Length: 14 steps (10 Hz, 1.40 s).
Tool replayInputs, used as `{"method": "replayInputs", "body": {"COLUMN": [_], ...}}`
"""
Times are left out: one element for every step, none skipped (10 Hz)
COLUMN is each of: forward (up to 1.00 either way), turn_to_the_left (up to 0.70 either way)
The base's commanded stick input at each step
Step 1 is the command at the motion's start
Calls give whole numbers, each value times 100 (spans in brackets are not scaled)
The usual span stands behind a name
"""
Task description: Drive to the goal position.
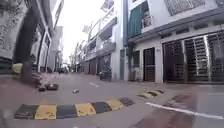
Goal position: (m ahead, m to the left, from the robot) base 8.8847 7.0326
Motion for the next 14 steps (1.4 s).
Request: {"method": "replayInputs", "body": {"forward": [100,100,100,100,100,100,100,100,100,100,100,100,100,100], "turn_to_the_left": [0,0,0,0,0,0,0,0,0,0,0,0,0,0]}}
